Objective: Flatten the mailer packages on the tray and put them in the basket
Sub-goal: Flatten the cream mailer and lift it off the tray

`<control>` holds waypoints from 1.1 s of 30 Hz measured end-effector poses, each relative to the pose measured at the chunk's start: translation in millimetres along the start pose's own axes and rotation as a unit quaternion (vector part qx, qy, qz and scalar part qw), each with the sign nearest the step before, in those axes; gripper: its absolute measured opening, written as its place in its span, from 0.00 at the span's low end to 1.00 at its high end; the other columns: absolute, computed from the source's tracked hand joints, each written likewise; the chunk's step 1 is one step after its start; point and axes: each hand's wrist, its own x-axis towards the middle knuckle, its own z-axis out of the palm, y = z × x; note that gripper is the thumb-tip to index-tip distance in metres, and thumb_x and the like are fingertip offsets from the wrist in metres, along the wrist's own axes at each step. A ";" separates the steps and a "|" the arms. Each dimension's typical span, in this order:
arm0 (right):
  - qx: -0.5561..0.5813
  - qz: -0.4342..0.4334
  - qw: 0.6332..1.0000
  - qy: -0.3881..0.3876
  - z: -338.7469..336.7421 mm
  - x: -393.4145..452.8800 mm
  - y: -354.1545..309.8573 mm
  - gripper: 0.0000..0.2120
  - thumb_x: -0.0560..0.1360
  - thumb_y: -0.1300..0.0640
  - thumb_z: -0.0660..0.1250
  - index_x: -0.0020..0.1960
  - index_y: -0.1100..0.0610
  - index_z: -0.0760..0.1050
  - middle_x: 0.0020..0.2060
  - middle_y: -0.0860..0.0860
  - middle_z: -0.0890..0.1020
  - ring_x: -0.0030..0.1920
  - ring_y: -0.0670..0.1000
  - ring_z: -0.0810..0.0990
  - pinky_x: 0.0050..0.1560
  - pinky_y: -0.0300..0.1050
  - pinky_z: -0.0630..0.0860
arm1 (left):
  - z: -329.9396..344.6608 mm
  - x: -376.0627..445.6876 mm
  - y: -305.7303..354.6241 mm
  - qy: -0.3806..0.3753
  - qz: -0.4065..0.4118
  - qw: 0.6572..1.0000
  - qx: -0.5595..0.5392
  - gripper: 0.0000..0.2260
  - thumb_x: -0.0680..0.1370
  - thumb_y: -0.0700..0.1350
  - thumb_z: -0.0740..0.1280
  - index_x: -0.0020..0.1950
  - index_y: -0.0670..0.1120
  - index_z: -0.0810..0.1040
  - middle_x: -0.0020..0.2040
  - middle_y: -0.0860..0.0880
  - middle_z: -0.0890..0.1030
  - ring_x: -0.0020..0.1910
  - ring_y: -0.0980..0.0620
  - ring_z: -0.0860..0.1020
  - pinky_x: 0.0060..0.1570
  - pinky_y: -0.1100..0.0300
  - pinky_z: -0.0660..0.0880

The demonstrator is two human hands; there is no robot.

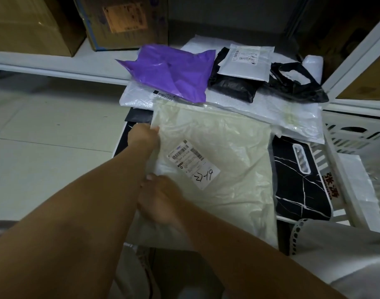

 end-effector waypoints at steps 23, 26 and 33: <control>-0.064 0.432 0.899 0.045 39.5 -104.1 48.4 0.23 0.79 0.46 0.55 0.71 0.51 0.70 0.71 0.57 0.70 0.70 0.60 0.69 0.65 0.63 0.64 | 69.5 -129.9 -46.5 -0.088 0.230 0.907 0.342 0.24 0.81 0.61 0.40 0.77 0.61 0.41 0.79 0.51 0.40 0.77 0.43 0.39 0.73 0.39 0.42; -0.084 0.506 0.858 0.023 19.7 -123.7 70.2 0.26 0.78 0.44 0.50 0.74 0.50 0.64 0.73 0.57 0.66 0.71 0.58 0.65 0.65 0.58 0.64 | 65.7 -125.3 -39.8 -0.025 0.204 0.916 0.346 0.26 0.80 0.59 0.47 0.77 0.53 0.57 0.77 0.47 0.58 0.73 0.44 0.60 0.71 0.46 0.56; -0.051 0.590 0.806 0.011 -3.1 -106.9 105.4 0.29 0.80 0.43 0.47 0.78 0.53 0.52 0.78 0.58 0.51 0.77 0.61 0.45 0.73 0.66 0.43 | 69.5 -98.8 -2.5 0.022 0.241 0.910 0.338 0.23 0.78 0.58 0.54 0.67 0.47 0.68 0.69 0.41 0.65 0.71 0.40 0.61 0.67 0.45 0.60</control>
